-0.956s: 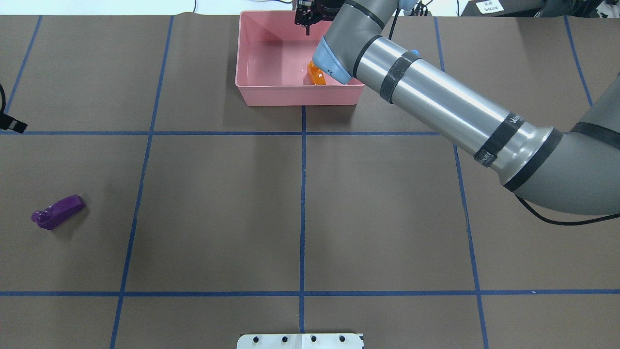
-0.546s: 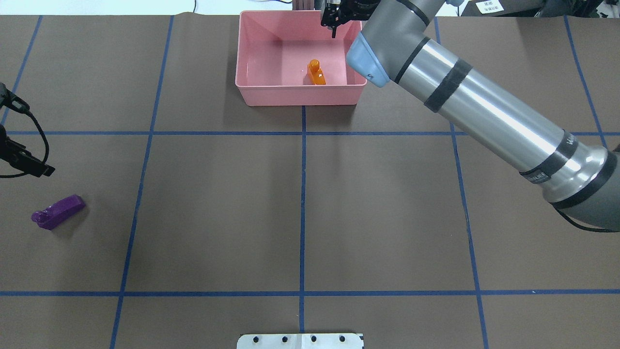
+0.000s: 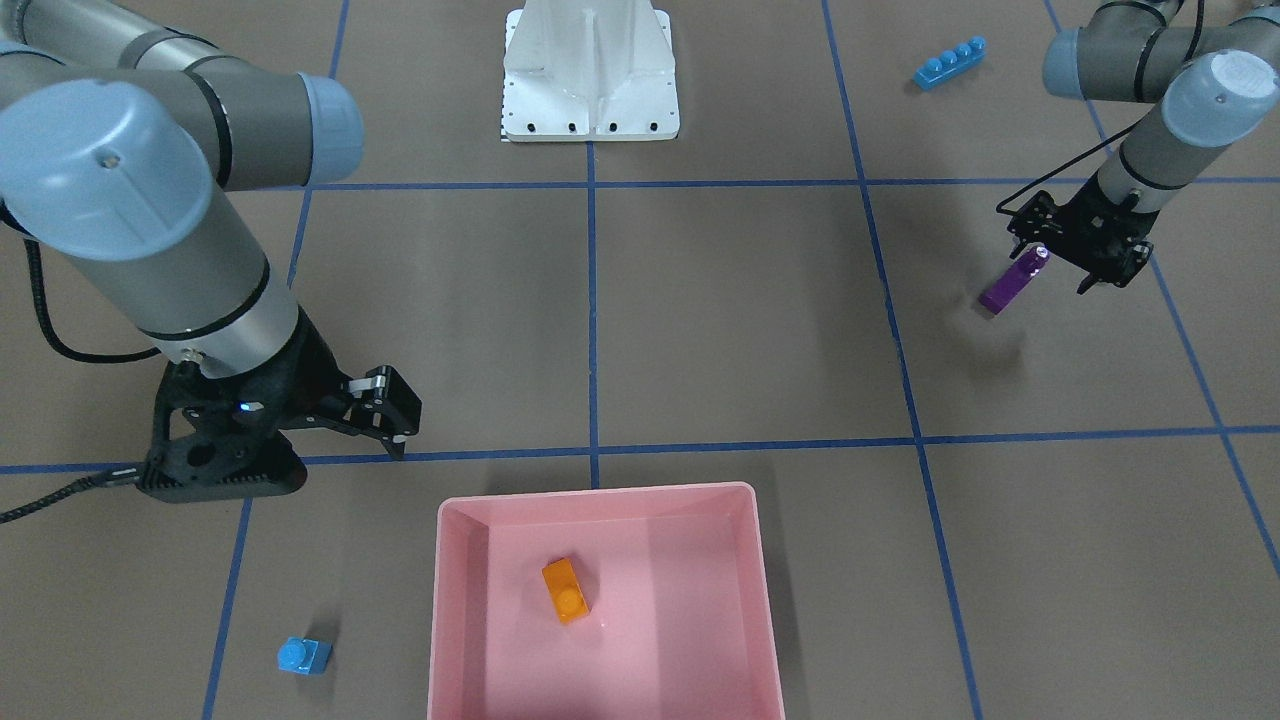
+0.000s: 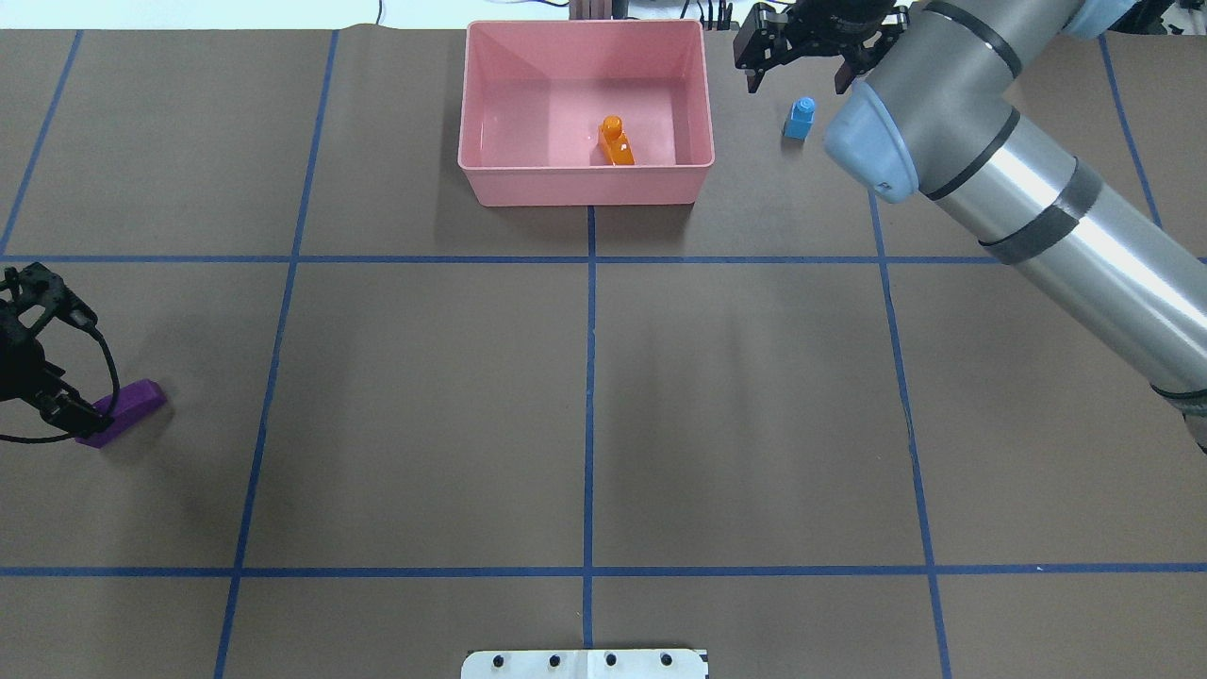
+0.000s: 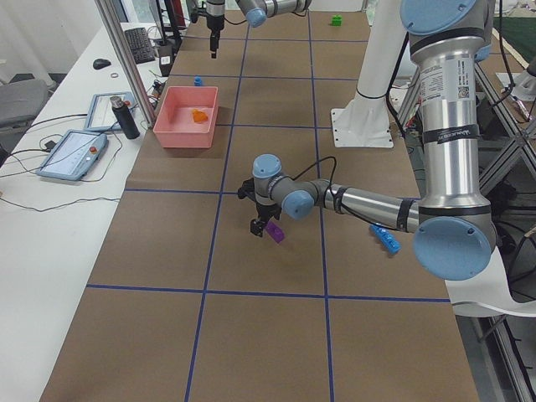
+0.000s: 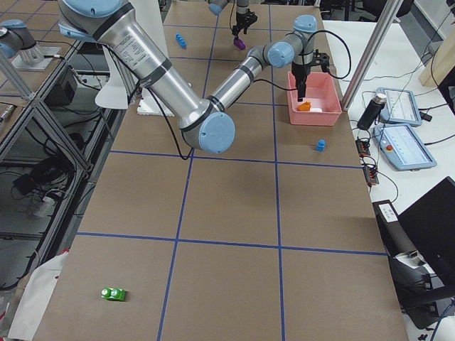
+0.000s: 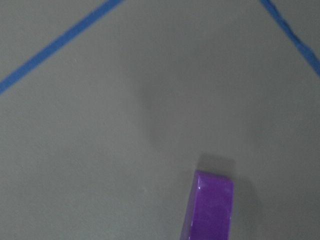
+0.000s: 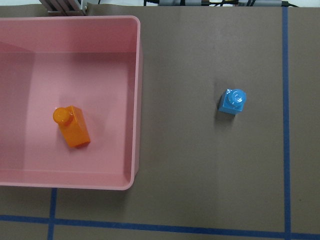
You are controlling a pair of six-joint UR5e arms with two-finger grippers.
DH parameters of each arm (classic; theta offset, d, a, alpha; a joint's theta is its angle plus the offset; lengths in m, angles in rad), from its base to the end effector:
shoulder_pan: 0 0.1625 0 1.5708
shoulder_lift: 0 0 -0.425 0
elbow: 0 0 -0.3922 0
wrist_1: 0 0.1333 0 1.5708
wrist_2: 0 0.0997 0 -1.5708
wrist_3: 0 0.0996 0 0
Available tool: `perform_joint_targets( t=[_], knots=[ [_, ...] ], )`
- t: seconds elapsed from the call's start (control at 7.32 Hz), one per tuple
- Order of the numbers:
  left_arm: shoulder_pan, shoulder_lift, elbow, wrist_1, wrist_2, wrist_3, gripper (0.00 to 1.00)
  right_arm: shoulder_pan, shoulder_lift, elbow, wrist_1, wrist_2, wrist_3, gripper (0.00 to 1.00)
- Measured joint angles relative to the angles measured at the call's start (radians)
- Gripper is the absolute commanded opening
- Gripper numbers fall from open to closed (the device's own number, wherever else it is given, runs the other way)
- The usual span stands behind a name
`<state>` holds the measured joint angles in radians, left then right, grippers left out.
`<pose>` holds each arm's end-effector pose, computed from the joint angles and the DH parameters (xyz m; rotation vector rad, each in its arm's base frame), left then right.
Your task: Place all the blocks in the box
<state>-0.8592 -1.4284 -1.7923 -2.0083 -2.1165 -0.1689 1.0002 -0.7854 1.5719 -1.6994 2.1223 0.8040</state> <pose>0.2382 -0.4012 0.5770 0.2325 0.7100 0.6586 -0.3143 -0.6399 0.1916 0.1581 -0.8161 0.0384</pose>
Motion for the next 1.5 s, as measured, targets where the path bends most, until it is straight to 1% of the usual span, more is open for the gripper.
perform_joint_targets(
  t=[0.14,0.27,0.96,1.09,1.23,1.37,1.5],
  knots=[
    [0.021,0.000,0.016,-0.009,0.003,0.000,0.50,0.005,-0.018,0.031,-0.021,0.003,-0.012,0.99],
    [0.036,0.000,0.026,-0.018,0.004,-0.001,0.01,0.007,-0.031,0.048,-0.029,0.003,-0.020,0.99],
    [0.045,-0.006,0.017,-0.038,0.002,-0.033,0.00,0.004,-0.044,0.038,-0.028,-0.004,-0.029,0.99],
    [0.044,-0.009,0.007,-0.048,0.001,-0.090,0.00,0.004,-0.046,0.029,-0.026,-0.006,-0.042,0.99],
    [0.041,-0.019,-0.011,-0.054,0.000,-0.192,0.00,0.003,-0.051,0.020,-0.024,-0.008,-0.066,0.99],
    [0.031,-0.043,-0.030,-0.056,0.001,-0.331,0.00,0.003,-0.060,0.015,-0.024,-0.008,-0.088,0.99],
    [0.013,-0.097,-0.045,-0.053,0.002,-0.505,0.00,0.004,-0.070,0.013,-0.023,-0.008,-0.106,0.99]
  ],
)
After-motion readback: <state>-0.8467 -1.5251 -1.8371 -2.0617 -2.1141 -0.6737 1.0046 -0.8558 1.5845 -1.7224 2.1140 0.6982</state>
